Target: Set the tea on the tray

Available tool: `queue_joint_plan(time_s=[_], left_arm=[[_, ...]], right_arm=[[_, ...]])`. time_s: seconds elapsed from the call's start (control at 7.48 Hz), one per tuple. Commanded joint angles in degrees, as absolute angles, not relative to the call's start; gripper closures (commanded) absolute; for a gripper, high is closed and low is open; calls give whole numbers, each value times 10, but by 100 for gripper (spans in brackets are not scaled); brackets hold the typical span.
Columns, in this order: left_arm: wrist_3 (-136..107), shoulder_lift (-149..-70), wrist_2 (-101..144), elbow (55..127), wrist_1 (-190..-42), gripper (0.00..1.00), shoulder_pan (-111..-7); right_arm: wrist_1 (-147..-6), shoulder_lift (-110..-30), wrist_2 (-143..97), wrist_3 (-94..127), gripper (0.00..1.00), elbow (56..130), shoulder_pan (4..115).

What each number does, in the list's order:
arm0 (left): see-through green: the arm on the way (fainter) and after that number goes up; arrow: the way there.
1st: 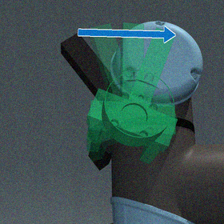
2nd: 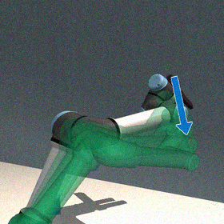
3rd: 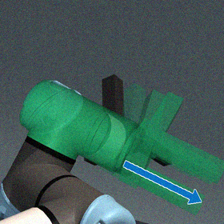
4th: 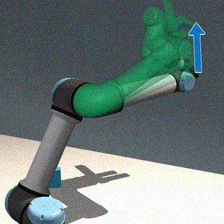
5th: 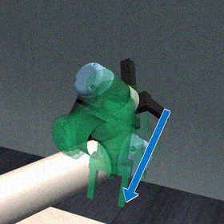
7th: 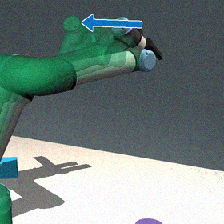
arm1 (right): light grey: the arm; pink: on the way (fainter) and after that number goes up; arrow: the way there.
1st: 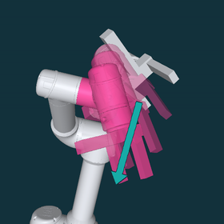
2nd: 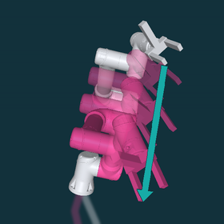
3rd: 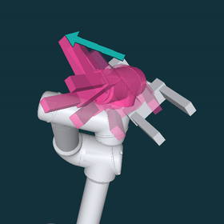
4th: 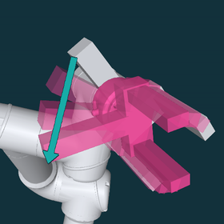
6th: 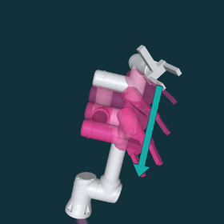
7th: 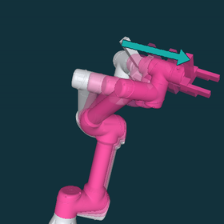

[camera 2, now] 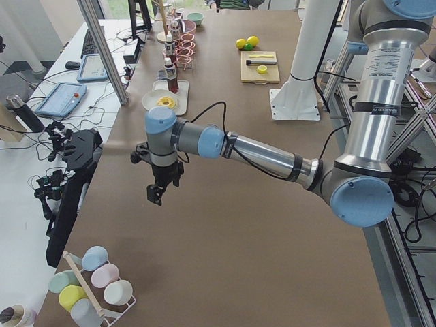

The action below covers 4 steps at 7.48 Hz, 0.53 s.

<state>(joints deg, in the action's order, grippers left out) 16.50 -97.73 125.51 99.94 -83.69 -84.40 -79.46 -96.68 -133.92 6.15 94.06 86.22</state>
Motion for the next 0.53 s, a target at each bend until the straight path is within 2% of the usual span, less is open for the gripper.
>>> queue_joint_plan(time_s=[0.0, 0.4], left_arm=[[197, -910, 1273, 947, -854, 1, -861], [193, -906, 1266, 927, -851, 1, -862]], right_arm=[[-795, -967, -1339, 62, 0, 940, 862], [-795, -976, -1314, 62, 0, 940, 862]])
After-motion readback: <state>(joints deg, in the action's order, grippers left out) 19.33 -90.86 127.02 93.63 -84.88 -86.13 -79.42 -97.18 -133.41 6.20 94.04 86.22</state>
